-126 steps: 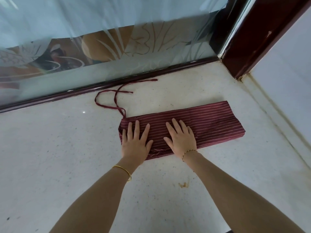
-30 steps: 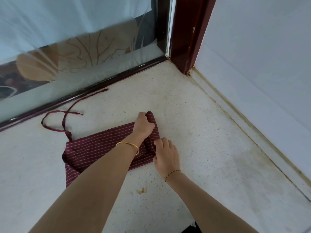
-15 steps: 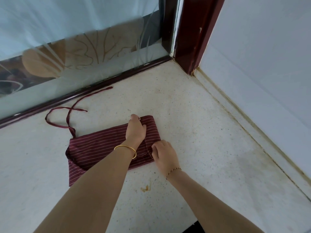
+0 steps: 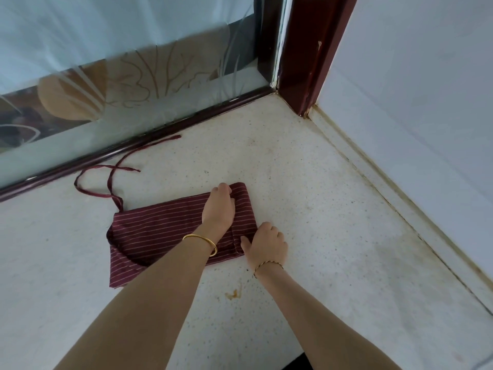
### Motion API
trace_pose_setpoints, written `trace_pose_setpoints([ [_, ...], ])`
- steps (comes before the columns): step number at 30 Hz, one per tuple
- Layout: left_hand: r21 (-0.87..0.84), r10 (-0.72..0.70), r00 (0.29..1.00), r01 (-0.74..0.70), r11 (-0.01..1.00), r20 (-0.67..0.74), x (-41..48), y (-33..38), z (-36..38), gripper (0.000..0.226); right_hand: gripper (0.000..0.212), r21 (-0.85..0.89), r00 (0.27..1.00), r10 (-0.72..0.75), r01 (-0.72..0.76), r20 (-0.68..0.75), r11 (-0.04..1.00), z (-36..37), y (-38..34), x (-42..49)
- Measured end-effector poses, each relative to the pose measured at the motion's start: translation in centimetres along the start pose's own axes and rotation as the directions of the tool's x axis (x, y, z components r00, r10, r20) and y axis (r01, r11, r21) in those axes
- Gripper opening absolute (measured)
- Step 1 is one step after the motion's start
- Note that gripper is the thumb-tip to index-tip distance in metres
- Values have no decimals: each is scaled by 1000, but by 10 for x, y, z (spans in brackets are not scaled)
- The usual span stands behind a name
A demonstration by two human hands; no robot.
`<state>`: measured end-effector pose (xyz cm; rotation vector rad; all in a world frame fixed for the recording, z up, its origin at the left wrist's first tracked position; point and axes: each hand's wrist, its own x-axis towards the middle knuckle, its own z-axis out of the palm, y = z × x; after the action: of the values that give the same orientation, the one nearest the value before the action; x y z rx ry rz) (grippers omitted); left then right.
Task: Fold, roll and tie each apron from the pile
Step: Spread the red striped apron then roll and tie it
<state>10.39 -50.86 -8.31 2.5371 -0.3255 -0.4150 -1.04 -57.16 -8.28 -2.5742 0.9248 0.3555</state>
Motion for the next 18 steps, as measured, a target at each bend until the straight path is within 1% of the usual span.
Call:
trace_pose_setpoints([
  [2,-31,-22,1000,22,999,13,0,2,1,26,39,44,999,18,-20,46,999,0,-3,0],
  [4,-54,-52,998,54,997,32,0,4,0,32,34,76,998,3,-7,56,997,-3,-6,-2],
  [6,-99,-83,994,89,991,67,0,10,0,40,23,76,998,-54,54,-12,996,-8,-7,-3],
  [8,-231,-141,981,169,958,132,-1,18,1,48,11,-8,980,-150,150,-129,989,-14,-5,-4],
  [9,-303,-176,971,218,928,160,-2,22,1,53,11,-76,959,-208,197,-193,978,-16,-2,-5],
  [11,-385,-225,953,288,877,201,-3,27,2,59,22,-187,895,-297,246,-332,951,-18,6,-6],
  [13,-428,-267,935,345,835,231,-3,27,1,51,24,-247,841,-349,266,-414,932,-17,14,-7],
  [16,-542,-333,888,457,705,317,-4,24,-4,41,20,-289,792,-446,350,-417,891,-11,19,-10],
  [17,-563,-339,880,474,677,334,-5,21,-7,39,21,-287,791,-464,373,-398,882,-6,19,-12],
  [18,-568,-341,878,477,671,335,-5,17,-8,38,24,-278,798,-473,390,-374,878,-3,19,-15],
])
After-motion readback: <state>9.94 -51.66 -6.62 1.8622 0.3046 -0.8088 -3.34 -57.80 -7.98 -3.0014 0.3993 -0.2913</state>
